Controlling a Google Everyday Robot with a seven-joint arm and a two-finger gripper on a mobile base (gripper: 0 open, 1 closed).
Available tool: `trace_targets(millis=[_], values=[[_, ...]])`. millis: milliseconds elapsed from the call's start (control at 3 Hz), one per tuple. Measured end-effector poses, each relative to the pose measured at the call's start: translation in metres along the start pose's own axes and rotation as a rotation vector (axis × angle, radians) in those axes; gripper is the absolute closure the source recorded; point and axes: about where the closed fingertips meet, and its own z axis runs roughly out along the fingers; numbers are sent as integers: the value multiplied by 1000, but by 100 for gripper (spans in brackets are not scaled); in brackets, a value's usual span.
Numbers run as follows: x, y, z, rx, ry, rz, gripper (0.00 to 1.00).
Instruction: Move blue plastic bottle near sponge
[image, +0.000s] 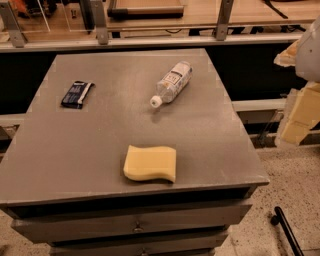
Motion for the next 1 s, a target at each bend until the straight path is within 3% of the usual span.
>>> trace_targets(millis=[333, 667, 1000], values=[[0, 0, 0, 0, 0, 0, 0], [-10, -30, 1, 64, 65, -104, 0], [-37, -80, 3, 156, 143, -319, 0]])
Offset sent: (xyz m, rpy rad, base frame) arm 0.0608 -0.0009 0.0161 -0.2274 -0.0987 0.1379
